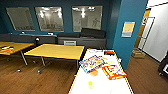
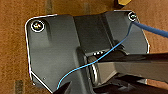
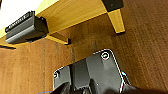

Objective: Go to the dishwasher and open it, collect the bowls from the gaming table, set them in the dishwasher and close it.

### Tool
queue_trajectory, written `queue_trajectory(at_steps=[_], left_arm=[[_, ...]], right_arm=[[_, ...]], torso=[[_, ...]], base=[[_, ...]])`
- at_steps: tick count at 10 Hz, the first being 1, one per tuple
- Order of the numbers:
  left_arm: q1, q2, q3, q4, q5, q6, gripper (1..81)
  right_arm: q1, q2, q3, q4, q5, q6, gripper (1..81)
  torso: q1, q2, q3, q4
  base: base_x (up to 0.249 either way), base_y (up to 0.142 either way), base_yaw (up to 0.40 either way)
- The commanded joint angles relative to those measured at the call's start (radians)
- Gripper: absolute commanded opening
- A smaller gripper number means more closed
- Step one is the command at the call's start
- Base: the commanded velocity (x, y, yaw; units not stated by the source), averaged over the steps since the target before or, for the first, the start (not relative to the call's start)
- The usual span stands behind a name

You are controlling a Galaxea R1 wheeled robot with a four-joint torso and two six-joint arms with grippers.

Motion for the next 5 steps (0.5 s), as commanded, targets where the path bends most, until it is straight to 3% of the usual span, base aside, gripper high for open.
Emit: queue_trajectory(at_steps=[1,3,4,5], left_arm=[[-0.044,0.002,0.003,0.003,0.044,0.003,81.1],[-0.044,0.002,0.003,-0.002,0.044,0.003,81.1],[-0.045,0.002,0.003,0.0,0.044,0.003,81.1],[-0.045,0.004,0.003,0.0,0.044,0.003,81.1]], right_arm=[[0.136,-0.27,0.241,0.071,0.056,0.012,81.1],[0.245,-0.327,0.285,0.131,0.047,0.011,81.1],[0.342,-0.349,0.308,0.157,0.032,0.011,81.1],[0.446,-0.376,0.333,0.192,-0.044,0.011,81.1]], torso=[[0.0,0.0,-0.07,0.0],[0.0,0.0,-0.098,0.0],[0.001,0.0,-0.075,0.0],[0.001,0.001,-0.081,0.0]], base=[[0.0,0.0,0.0],[0.0,0.0,0.0],[0.0,0.0,0.0],[0.0,0.0,0.0]])
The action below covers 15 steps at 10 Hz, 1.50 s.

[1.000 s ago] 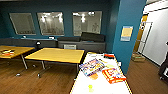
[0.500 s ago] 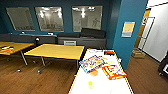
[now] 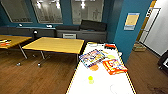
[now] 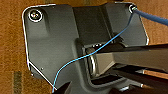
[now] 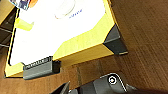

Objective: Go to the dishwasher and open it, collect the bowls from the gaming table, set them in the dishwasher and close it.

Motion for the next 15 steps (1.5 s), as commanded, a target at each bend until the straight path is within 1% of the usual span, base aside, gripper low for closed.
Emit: queue_trajectory(at_steps=[1,2,3,4,5,7,8,9,10,11,12,13,14,15], left_arm=[[-0.025,0.005,0.003,-0.001,0.051,0.003,81.1],[-0.026,0.005,0.003,-0.004,0.051,0.001,81.1],[-0.026,0.005,0.003,-0.006,0.051,0.0,81.1],[-0.028,0.007,0.003,-0.006,0.051,0.0,81.1],[-0.028,0.008,0.003,-0.006,0.051,0.0,81.1],[-0.028,0.008,0.003,-0.006,0.052,0.0,81.1],[-0.028,0.007,0.003,-0.007,0.052,-0.002,81.1],[-0.026,0.007,0.003,-0.007,0.052,-0.002,81.1],[-0.028,0.008,0.003,-0.007,0.052,-0.002,81.1],[-0.026,0.01,0.003,-0.007,0.052,-0.002,81.1],[-0.028,0.008,0.003,-0.007,0.052,-0.002,81.1],[-0.028,0.007,0.003,-0.007,0.052,-0.003,81.1],[-0.031,0.005,0.003,-0.006,0.052,-0.003,81.1],[-0.032,0.007,0.003,-0.006,0.054,-0.005,81.1]], right_arm=[[0.342,-0.167,0.085,0.145,-0.172,0.003,81.1],[0.424,-0.164,0.056,0.187,-0.239,0.003,81.1],[0.482,-0.156,0.031,0.21,-0.281,0.003,81.1],[0.543,-0.126,-0.022,0.245,-0.341,0.005,81.1],[0.592,-0.1,-0.073,0.294,-0.391,0.005,81.1],[0.686,-0.071,-0.169,0.394,-0.47,0.005,81.1],[0.735,-0.057,-0.226,0.441,-0.529,0.005,81.1],[0.766,-0.04,-0.263,0.466,-0.559,0.005,81.1],[0.781,-0.003,-0.324,0.487,-0.586,0.005,81.1],[0.783,0.047,-0.391,0.5,-0.612,0.005,81.1],[0.783,0.069,-0.424,0.509,-0.622,0.005,81.1],[0.789,0.077,-0.44,0.514,-0.622,0.005,81.1],[0.807,0.078,-0.444,0.512,-0.623,0.005,81.1],[0.827,0.081,-0.446,0.512,-0.625,0.005,81.1]], torso=[[0.0,0.0,0.0,0.0],[0.0,0.0,0.001,0.0],[0.0,0.0,0.0,0.0],[0.0,0.0,0.0,0.0],[0.0,0.0,0.0,0.0],[0.0,0.0,0.0,0.0],[0.0,0.0,0.0,0.0],[0.0,0.001,0.0,0.0],[0.0,0.001,0.0,0.0],[0.0,0.001,-0.024,0.0],[0.0,0.001,-0.096,0.0],[0.0,0.001,-0.106,0.0],[0.0,0.001,-0.125,0.0],[0.0,0.001,-0.159,0.0]], base=[[0.0,0.0,0.0],[0.0,0.0,0.0],[0.0,0.0,0.0],[0.0,0.0,0.0],[0.0,0.0,0.0],[0.0,0.0,0.0],[0.0,0.0,0.0],[0.0,0.0,0.0],[0.0,0.0,0.0],[0.0,0.0,0.0],[0.0,0.0,0.0],[0.0,0.0,0.0],[0.0,0.0,0.0],[0.0,0.0,0.0]])
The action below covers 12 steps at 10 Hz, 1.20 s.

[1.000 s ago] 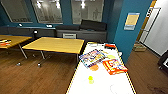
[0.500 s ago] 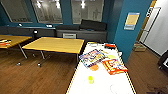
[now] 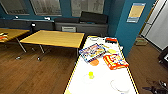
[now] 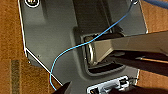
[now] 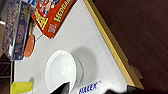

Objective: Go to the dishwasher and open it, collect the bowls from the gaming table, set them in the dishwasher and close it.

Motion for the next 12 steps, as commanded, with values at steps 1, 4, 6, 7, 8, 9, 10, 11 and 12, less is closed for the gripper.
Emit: queue_trajectory(at_steps=[1,4,6,7,8,9,10,11,12], left_arm=[[-0.017,0.008,0.003,-0.005,0.058,0.001,81.1],[-0.017,-0.006,0.002,-0.008,0.058,-0.001,81.1],[-0.017,-0.006,0.003,-0.008,0.058,-0.001,81.1],[-0.017,-0.006,0.003,-0.01,0.058,-0.002,81.1],[-0.017,-0.006,0.002,-0.008,0.058,-0.002,81.1],[-0.017,-0.007,0.002,-0.008,0.058,-0.002,81.1],[-0.017,-0.007,0.002,-0.008,0.058,-0.002,81.1],[-0.017,-0.007,0.002,-0.008,0.06,-0.002,81.1],[-0.017,-0.007,0.0,-0.008,0.06,-0.002,81.1]], right_arm=[[0.152,-0.057,-0.018,0.028,-0.066,0.008,81.1],[0.223,-0.011,-0.05,0.027,-0.1,0.035,81.1],[0.217,0.035,-0.094,0.031,-0.106,0.041,81.1],[0.197,0.067,-0.131,0.03,-0.104,0.066,81.1],[0.182,0.087,-0.155,0.03,-0.098,0.081,81.1],[0.163,0.106,-0.175,0.03,-0.094,0.082,81.1],[0.153,0.115,-0.189,0.03,-0.094,0.084,81.1],[0.146,0.126,-0.211,0.031,-0.094,0.084,81.1],[0.145,0.132,-0.217,0.031,-0.094,0.084,81.1]], torso=[[0.0,0.0,0.003,0.0],[0.0,0.0,-0.038,0.0],[0.001,0.001,-0.036,0.0],[0.001,0.001,-0.036,0.0],[0.001,0.001,-0.037,0.0],[0.001,0.001,-0.037,0.0],[0.001,0.001,-0.037,0.0],[0.001,0.001,-0.037,0.0],[0.001,0.001,-0.037,0.0]], base=[[0.0,0.0,0.0],[0.0,0.0,0.0],[0.0,0.0,0.0],[0.0,0.0,0.0],[0.0,0.0,0.0],[0.0,0.0,0.0],[0.0,0.0,0.0],[0.0,0.0,0.0],[0.0,0.0,0.0]])
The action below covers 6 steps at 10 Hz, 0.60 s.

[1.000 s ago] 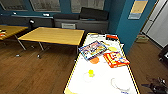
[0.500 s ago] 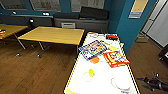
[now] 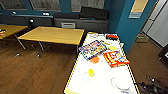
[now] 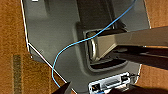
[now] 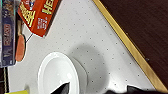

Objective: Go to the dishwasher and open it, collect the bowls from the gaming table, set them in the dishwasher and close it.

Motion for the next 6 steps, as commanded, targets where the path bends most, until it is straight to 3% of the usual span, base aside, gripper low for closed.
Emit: queue_trajectory(at_steps=[1,6], left_arm=[[-0.004,0.003,0.002,-0.008,0.063,0.003,81.1],[-0.004,0.002,0.0,-0.01,0.065,0.003,81.1]], right_arm=[[0.108,-0.05,-0.017,0.015,-0.042,0.013,81.1],[0.126,0.031,-0.049,0.015,-0.04,0.041,81.1]], torso=[[0.0,0.0,0.0,0.0],[0.0,0.0,0.0,0.0]], base=[[0.0,0.0,0.0],[0.0,0.0,0.0]])
